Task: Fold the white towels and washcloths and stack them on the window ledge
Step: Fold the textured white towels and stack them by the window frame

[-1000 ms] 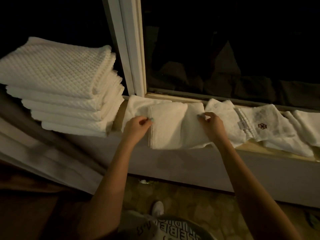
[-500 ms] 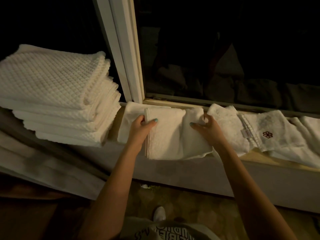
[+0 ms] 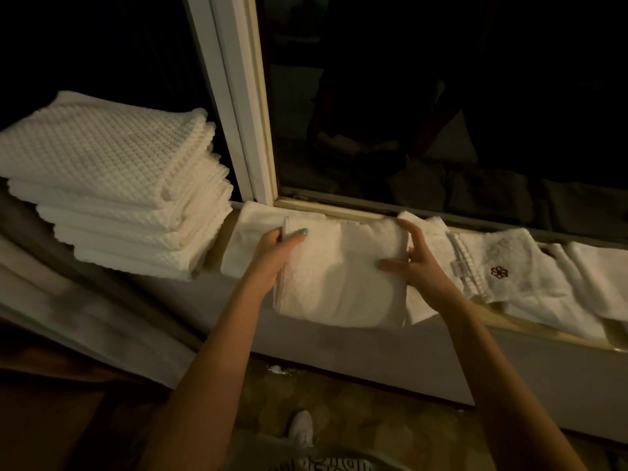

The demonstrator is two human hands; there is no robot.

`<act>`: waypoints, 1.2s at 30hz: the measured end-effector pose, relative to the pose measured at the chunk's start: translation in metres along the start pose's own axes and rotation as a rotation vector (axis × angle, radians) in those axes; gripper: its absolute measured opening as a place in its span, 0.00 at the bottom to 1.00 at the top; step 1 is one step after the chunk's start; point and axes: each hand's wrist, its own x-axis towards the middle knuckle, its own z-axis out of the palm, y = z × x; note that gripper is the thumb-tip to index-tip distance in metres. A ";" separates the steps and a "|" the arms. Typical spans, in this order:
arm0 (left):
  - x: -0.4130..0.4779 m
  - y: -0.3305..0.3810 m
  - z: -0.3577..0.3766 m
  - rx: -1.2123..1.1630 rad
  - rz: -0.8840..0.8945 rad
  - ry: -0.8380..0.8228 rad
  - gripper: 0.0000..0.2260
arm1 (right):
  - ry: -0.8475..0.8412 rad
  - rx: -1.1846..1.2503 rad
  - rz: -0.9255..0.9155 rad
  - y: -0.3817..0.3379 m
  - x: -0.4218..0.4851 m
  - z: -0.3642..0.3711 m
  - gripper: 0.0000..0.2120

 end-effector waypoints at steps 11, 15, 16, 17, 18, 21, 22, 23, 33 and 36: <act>-0.003 0.007 0.010 0.173 0.110 -0.087 0.13 | 0.129 -0.685 -0.310 -0.038 0.030 0.014 0.22; 0.002 0.009 -0.002 0.198 0.154 -0.161 0.13 | -0.218 -0.765 -0.155 -0.051 0.068 0.047 0.24; 0.003 0.009 -0.004 0.196 0.145 -0.174 0.14 | -0.278 -0.830 -0.127 -0.050 0.074 0.053 0.24; 0.003 0.008 -0.007 0.195 0.133 -0.184 0.14 | -0.317 -0.892 -0.119 -0.049 0.077 0.058 0.25; 0.002 0.007 -0.009 0.197 0.116 -0.195 0.15 | -0.338 -0.926 -0.120 -0.047 0.080 0.061 0.24; 0.004 -0.006 -0.019 0.201 0.057 -0.171 0.10 | -0.340 -0.918 -0.137 -0.036 0.081 0.059 0.23; 0.004 -0.011 -0.024 0.202 0.043 -0.134 0.08 | -0.332 -0.899 -0.141 -0.031 0.081 0.056 0.23; 0.003 -0.016 -0.028 0.205 0.031 -0.097 0.06 | -0.324 -0.874 -0.143 -0.027 0.081 0.054 0.22; -0.014 -0.021 -0.023 0.004 -0.046 0.115 0.04 | -0.389 -0.677 -0.177 -0.024 0.075 0.036 0.17; -0.018 -0.014 -0.019 0.024 -0.034 0.117 0.06 | -0.455 -0.725 -0.353 -0.021 0.073 0.032 0.14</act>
